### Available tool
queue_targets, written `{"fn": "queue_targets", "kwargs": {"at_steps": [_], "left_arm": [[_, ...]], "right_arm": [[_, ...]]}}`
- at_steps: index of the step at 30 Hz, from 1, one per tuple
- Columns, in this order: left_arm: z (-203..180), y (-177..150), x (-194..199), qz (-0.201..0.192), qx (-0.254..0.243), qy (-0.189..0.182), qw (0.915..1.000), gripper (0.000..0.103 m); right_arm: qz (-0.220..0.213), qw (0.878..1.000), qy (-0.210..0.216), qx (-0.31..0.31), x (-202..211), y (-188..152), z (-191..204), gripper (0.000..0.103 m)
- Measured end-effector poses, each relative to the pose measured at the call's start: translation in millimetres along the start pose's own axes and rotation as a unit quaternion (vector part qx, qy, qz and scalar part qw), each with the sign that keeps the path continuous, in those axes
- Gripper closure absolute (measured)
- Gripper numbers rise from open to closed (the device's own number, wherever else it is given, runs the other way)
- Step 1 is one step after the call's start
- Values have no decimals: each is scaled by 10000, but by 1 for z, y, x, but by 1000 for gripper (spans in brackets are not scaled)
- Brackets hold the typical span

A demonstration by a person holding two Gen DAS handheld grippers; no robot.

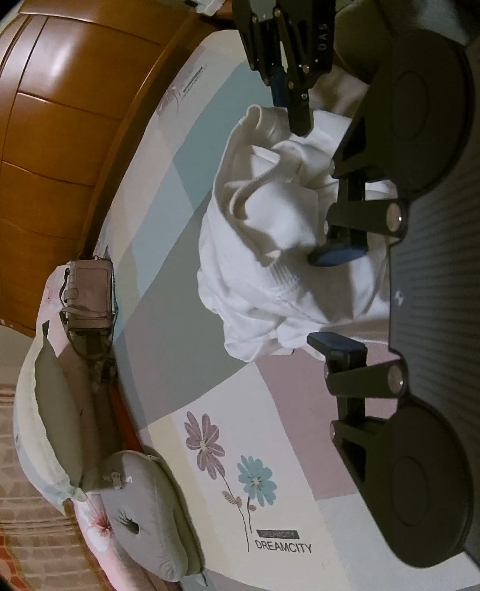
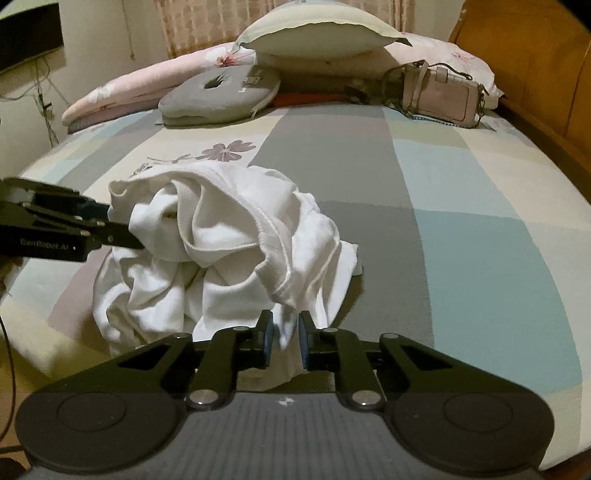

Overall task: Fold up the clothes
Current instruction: 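Grasp the shirt with the right tool while the left tool grasps another edge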

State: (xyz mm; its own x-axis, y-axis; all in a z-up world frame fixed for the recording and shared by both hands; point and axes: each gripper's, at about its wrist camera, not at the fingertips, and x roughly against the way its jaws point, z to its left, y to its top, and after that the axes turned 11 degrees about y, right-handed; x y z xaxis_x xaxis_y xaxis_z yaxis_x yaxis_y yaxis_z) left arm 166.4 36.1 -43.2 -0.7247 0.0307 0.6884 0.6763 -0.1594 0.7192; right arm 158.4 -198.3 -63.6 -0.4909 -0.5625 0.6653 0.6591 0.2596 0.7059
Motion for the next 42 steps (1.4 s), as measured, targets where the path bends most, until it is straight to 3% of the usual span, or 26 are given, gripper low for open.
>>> {"fn": "queue_targets", "kwargs": {"at_steps": [1, 3, 4, 7, 13, 22, 31, 42], "left_arm": [[1, -1, 0, -10, 0, -6, 10000, 65], [3, -2, 0, -23, 33, 0, 10000, 80], [4, -1, 0, -53, 46, 17, 10000, 84], [7, 0, 2, -140, 84, 67, 9998, 94], [13, 13, 0, -238, -81, 204, 9995, 94], [28, 51, -15, -528, -313, 368, 9974, 96], [49, 105, -63, -514, -474, 696, 9951, 96], [88, 167, -177, 174, -330, 959, 9947, 96]], "right_arm": [[6, 10000, 10, -22, -1, 0, -1, 79], [23, 10000, 19, -48, -3, 0, -1, 82], [38, 10000, 9, -39, -4, -1, -1, 93], [39, 10000, -24, -48, -3, 0, -2, 97], [-100, 9994, -286, 139, 4, 19, -9, 98], [-204, 9942, -856, 611, -4, 82, -40, 98], [36, 9889, -1086, 1014, -55, 154, -69, 98], [609, 9880, -1141, 845, -165, 231, -130, 98]]}}
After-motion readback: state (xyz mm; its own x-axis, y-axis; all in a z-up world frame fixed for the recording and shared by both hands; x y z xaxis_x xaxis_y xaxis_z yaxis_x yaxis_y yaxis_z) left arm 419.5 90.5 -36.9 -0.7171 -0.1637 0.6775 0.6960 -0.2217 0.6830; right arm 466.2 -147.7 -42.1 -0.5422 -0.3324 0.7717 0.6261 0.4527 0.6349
